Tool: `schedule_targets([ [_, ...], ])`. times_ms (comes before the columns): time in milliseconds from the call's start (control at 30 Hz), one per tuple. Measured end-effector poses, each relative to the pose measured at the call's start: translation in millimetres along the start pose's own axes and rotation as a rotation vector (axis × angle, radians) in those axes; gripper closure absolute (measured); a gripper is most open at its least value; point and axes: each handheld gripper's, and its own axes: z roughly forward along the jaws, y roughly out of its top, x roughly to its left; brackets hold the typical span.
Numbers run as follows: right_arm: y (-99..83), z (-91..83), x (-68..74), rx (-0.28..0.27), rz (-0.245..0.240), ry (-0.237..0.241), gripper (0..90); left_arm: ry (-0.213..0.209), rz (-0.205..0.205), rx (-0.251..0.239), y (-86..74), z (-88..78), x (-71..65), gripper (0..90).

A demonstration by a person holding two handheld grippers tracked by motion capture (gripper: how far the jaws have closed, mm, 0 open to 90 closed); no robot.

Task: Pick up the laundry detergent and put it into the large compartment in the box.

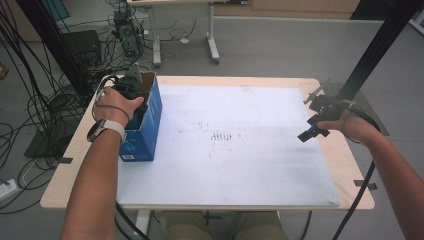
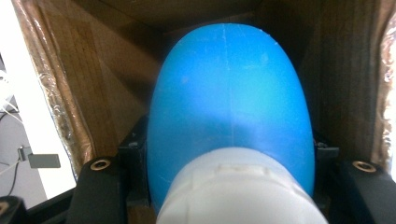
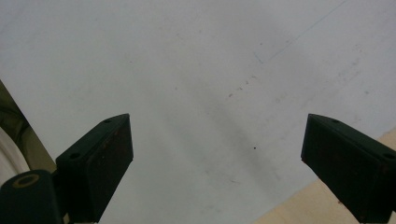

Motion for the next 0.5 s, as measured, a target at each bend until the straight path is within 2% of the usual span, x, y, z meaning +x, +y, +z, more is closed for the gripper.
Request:
schedule_targets([
  [500, -1.6, -0.2, -1.0, -0.001, 0.0, -0.001, 9.0, -0.003, 0.002, -0.002, 0.1, 0.2, 1.1, 36.3],
])
